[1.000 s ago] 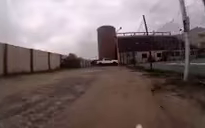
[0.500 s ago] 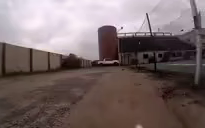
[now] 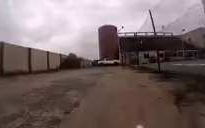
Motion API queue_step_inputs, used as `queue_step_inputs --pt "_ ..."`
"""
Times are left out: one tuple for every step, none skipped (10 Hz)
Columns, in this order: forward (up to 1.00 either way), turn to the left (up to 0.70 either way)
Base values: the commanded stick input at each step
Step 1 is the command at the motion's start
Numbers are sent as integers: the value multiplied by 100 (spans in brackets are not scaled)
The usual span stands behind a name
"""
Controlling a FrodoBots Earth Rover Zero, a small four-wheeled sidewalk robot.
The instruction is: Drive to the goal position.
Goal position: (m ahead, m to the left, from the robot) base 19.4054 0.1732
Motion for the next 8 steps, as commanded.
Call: queue_step_inputs --pt "70 0" --pt "70 0" --pt "70 0" --pt "70 0" --pt "70 0" --pt "70 0" --pt "70 0" --pt "70 0"
